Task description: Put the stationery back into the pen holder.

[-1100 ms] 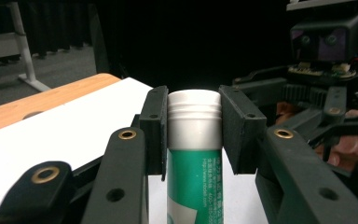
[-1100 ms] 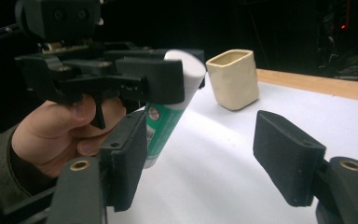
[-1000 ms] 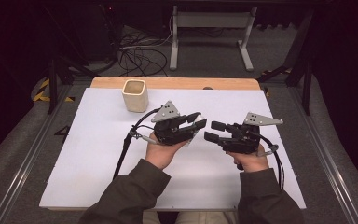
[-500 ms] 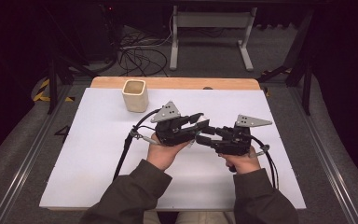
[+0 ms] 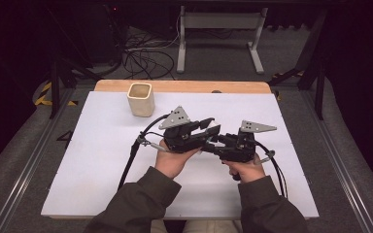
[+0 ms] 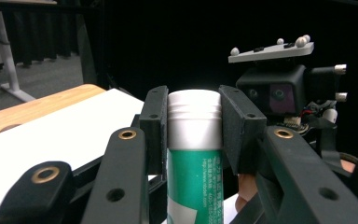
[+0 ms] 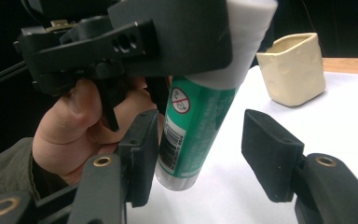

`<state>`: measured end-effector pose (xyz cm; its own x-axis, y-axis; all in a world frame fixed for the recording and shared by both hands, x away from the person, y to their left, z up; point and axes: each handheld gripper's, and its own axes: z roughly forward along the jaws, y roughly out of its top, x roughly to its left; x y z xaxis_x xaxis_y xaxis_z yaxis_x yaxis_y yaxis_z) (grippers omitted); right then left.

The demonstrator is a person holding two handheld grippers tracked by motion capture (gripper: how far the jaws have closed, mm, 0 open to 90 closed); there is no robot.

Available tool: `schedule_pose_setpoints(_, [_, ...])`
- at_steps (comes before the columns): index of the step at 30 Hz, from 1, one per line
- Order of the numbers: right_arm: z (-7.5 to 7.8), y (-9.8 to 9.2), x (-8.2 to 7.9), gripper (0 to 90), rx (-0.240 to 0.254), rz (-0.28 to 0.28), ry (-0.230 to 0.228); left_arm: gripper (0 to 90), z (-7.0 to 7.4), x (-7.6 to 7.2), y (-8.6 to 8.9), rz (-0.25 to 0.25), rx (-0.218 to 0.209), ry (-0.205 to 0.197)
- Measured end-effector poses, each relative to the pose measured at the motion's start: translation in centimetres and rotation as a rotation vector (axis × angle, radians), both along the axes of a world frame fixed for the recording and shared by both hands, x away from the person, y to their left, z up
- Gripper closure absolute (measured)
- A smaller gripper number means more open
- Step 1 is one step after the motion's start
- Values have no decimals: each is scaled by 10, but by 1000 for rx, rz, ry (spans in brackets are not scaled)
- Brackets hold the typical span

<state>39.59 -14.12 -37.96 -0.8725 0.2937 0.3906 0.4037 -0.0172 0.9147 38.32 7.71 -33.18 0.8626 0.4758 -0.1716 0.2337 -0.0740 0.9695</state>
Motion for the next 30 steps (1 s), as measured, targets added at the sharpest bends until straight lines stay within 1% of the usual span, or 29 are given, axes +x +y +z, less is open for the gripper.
schedule_pose_setpoints(5, [0,1,0,525,10,12,2,652,0,-1,0,6,3,-7])
schedule_pose_setpoints(10, [0,2,0,535,15,14,5,652,1,-2,0,8,-4,-15])
schedule_pose_setpoints(12, [-1,2,0,570,17,14,11,651,1,-2,0,8,-4,-17])
schedule_pose_setpoints(17, [0,2,0,636,14,14,5,651,1,-2,1,12,-4,-20])
schedule_pose_setpoints(21, [0,2,-1,649,8,12,2,651,2,-3,3,14,-1,-23])
schedule_pose_setpoints(26, [0,2,-1,657,-15,1,-9,650,1,-3,4,13,5,-27])
schedule_pose_setpoints(27, [0,2,-2,658,-30,-5,-16,649,0,-3,4,13,7,-27])
schedule_pose_setpoints(29, [0,2,-2,658,-35,-9,-18,648,0,-3,5,13,12,-27])
schedule_pose_setpoints(30, [1,3,-2,659,-53,-15,-27,648,-1,-3,6,13,10,-25])
